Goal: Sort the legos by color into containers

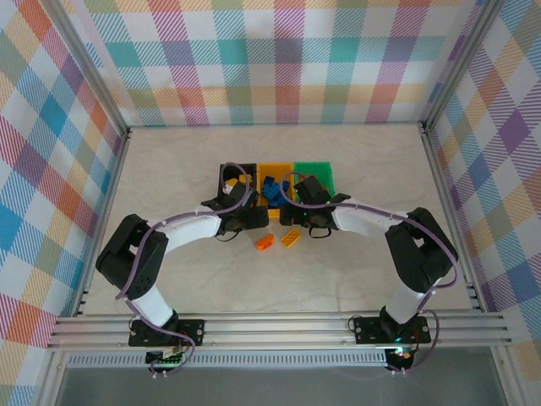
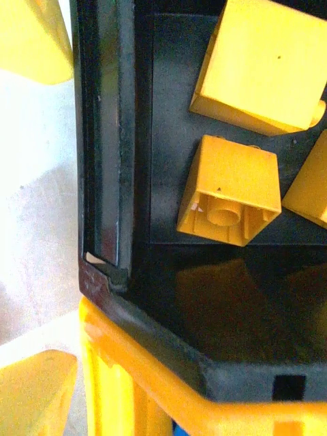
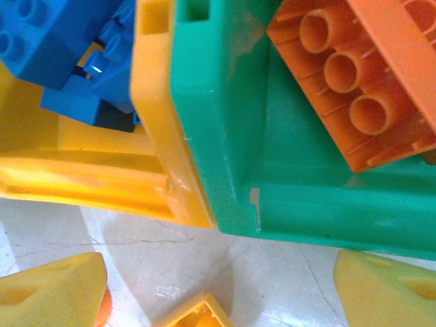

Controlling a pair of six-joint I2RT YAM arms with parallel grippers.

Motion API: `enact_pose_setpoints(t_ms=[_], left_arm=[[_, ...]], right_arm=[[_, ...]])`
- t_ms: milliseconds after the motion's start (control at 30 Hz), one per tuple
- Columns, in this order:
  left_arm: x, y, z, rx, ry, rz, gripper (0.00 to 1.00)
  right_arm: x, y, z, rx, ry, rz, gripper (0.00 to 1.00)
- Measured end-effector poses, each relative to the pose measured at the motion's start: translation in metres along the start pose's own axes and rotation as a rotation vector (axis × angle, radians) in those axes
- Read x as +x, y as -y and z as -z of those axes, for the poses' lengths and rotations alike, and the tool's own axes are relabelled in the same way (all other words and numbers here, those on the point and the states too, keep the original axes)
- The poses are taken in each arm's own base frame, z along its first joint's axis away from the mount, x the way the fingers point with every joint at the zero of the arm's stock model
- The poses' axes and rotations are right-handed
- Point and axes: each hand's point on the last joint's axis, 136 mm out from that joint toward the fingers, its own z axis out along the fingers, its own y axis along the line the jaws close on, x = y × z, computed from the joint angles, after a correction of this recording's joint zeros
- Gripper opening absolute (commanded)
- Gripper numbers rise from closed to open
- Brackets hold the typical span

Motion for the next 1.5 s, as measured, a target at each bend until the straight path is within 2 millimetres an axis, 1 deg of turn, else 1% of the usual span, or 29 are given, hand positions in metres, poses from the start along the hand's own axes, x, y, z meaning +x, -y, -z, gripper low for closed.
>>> enact_pose_setpoints(t_ms=[100,200,300,367,400,467,567,633,800,967,1033,1067,1133,1233,1300,1400,1467,1500], left_arm=[[-0.003,0.004,0.002,0.020,0.001,-0.007,1.00],[0.001,0.010,0.014,0.057,0.003,-0.018,1.00],[0.011,0.020,0.037,0.108,0.016,-0.048,0.99],[0.021,0.031,0.048,0.135,0.010,-0.085,0.98],[0.025,0.035,0.049,0.144,0.004,-0.104,0.98],[0.038,0.040,0.045,0.142,-0.025,-0.145,0.96],[0.060,0.037,0.028,0.089,-0.098,-0.214,0.90],[0.070,0.035,0.018,0.052,-0.136,-0.253,0.87],[0.069,0.046,0.016,0.032,-0.136,-0.323,0.76],[0.079,0.049,0.010,0.013,-0.165,-0.372,0.57],[0.085,0.047,0.007,-0.001,-0.185,-0.389,0.49],[0.087,0.045,0.006,-0.009,-0.194,-0.394,0.44],[0.090,0.044,0.007,-0.014,-0.201,-0.402,0.35],[0.090,0.043,0.007,-0.020,-0.200,-0.403,0.26],[0.090,0.042,0.008,-0.024,-0.201,-0.401,0.22],[0.088,0.043,0.011,-0.021,-0.196,-0.390,0.21],[0.082,0.049,0.016,-0.009,-0.182,-0.377,0.21],[0.075,0.056,0.020,0.004,-0.167,-0.369,0.20]], right_arm=[[-0.002,-0.003,0.001,-0.010,0.003,0.003,0.88],[-0.001,-0.004,0.005,-0.024,0.005,0.003,0.89],[0.000,-0.005,0.021,-0.051,0.028,-0.001,0.89],[0.001,-0.006,0.034,-0.070,0.049,-0.008,0.89],[0.001,-0.005,0.040,-0.079,0.061,-0.012,0.89],[0.002,-0.004,0.050,-0.091,0.080,-0.025,0.89],[0.006,-0.001,0.061,-0.099,0.095,-0.043,0.89],[0.008,0.002,0.066,-0.096,0.103,-0.052,0.89],[0.007,0.007,0.079,-0.090,0.135,-0.066,0.89],[0.006,0.011,0.087,-0.080,0.155,-0.079,0.90],[0.005,0.012,0.089,-0.075,0.162,-0.081,0.90],[0.005,0.013,0.090,-0.071,0.165,-0.082,0.90],[0.006,0.014,0.090,-0.066,0.165,-0.082,0.90],[0.007,0.017,0.090,-0.056,0.164,-0.086,0.90],[0.007,0.018,0.090,-0.047,0.165,-0.087,0.90],[0.007,0.023,0.091,-0.029,0.175,-0.094,0.90],[0.009,0.028,0.094,-0.011,0.186,-0.103,0.90],[0.011,0.032,0.096,-0.001,0.192,-0.113,0.90]])
